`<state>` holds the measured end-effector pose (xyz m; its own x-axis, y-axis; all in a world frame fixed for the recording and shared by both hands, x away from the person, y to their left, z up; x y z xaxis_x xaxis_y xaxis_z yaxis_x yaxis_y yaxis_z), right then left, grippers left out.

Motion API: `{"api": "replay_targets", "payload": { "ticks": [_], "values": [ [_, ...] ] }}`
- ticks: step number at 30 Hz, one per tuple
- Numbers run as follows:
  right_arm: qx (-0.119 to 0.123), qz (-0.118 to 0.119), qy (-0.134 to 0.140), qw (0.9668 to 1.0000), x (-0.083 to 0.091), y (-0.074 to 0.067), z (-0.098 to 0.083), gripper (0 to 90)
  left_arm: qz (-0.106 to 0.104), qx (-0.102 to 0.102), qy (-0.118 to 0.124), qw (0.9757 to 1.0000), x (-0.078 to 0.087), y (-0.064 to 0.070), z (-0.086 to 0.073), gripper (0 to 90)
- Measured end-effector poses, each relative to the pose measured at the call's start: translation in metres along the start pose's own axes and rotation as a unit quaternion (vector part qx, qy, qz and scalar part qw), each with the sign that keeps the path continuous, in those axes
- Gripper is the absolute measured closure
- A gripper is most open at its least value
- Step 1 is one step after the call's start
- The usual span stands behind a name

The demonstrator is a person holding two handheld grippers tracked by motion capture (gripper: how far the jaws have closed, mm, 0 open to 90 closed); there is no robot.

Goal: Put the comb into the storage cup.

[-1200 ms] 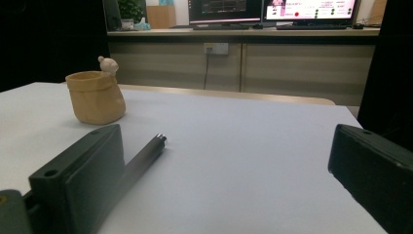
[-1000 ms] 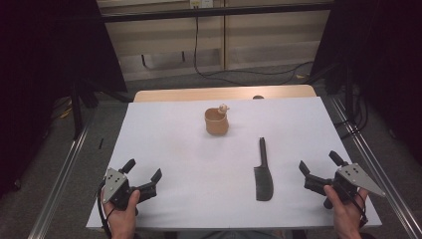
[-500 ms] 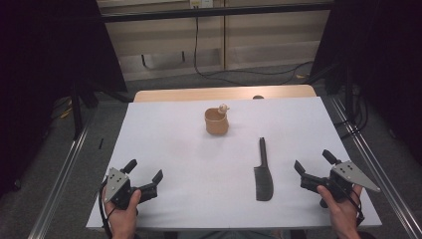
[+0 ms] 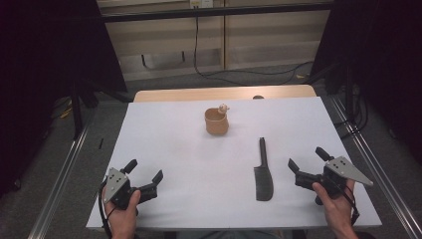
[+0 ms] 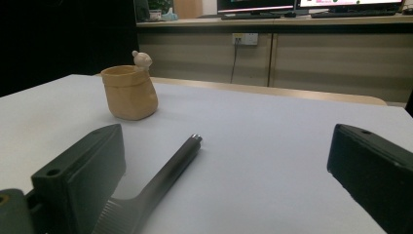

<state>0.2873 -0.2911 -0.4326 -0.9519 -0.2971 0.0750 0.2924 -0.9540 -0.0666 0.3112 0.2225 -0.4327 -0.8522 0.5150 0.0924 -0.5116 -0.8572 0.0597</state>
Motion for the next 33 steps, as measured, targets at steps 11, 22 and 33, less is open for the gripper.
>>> {"api": "replay_targets", "payload": {
  "ticks": [11, 22, 33],
  "values": [
    [0.006, 0.013, -0.005, 0.9999, -0.015, -0.006, 0.002, 0.0, 0.004, 0.012, -0.003, 0.9999, -0.001, -0.001, -0.001, 3.6],
    [0.006, 0.023, -0.003, 0.9997, -0.034, -0.013, 0.012, 0.0, -0.01, 0.005, -0.006, 0.9999, -0.005, 0.001, -0.001, 3.2],
    [-0.006, 0.03, -0.04, 0.9987, -0.055, -0.015, 0.014, 0.3, -0.016, 0.005, -0.007, 0.9998, -0.006, 0.002, -0.001, 3.2]
  ]
}}
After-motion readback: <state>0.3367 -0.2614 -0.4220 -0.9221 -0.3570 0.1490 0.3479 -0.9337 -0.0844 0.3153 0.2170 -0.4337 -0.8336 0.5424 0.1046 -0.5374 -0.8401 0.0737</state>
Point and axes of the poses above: each handheld gripper's, and its own axes: x roughly backward along the jaws, z roughly out of its top, y roughly to its right, the point moved 2 cm from there along -x, roughly forward along the jaws, and after that the axes turned 6 degrees about y, right-handed, at the moved point
